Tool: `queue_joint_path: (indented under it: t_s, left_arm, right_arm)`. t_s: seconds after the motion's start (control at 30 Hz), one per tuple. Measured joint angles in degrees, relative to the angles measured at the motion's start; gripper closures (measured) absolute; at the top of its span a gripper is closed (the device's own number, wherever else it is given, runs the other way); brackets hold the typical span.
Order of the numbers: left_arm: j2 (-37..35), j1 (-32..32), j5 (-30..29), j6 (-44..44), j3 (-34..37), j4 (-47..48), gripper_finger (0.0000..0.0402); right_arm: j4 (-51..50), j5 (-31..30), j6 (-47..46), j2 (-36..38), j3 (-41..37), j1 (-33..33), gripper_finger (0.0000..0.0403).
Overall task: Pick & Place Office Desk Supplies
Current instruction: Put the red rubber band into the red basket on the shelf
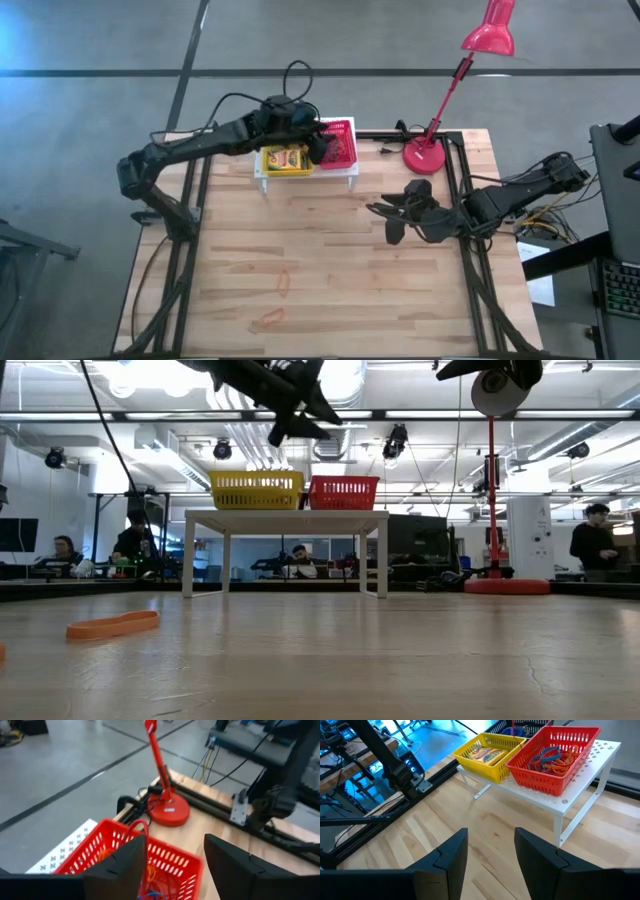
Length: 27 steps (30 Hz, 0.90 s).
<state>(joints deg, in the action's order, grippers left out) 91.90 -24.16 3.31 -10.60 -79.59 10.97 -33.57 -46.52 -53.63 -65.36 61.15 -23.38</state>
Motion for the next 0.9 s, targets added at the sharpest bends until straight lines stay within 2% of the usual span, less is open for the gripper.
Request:
queue_joint_path:
  t_s: [0.17,0.33,0.57,0.77,0.9]
  left_arm:
    - [-1.3,0.0,1.8,-1.9,0.0,-1.4,0.0216]
    - [1.4,0.2,2.7,-1.9,0.1,-2.5,0.0255]
    - [5.8,0.2,2.4,-2.1,0.0,-8.8,0.0314]
    - [9.2,-0.3,1.9,-2.3,-0.1,-8.9,0.0376]
    - [10.2,-0.9,-0.2,-3.4,-0.1,-7.9,0.0389]
  right_arm:
    - [0.0,0.0,-0.2,0.0,-0.6,0.0,0.0246]
    - [0.0,-0.1,-0.9,0.0,-1.4,0.0,0.0246]
    - [0.0,-0.1,-2.6,0.1,-1.9,-0.5,0.0246]
    - [-0.1,-0.1,-1.7,0.1,-1.6,-1.5,0.0246]
    - [-0.2,0.0,-1.6,0.1,-1.6,-1.6,0.0246]
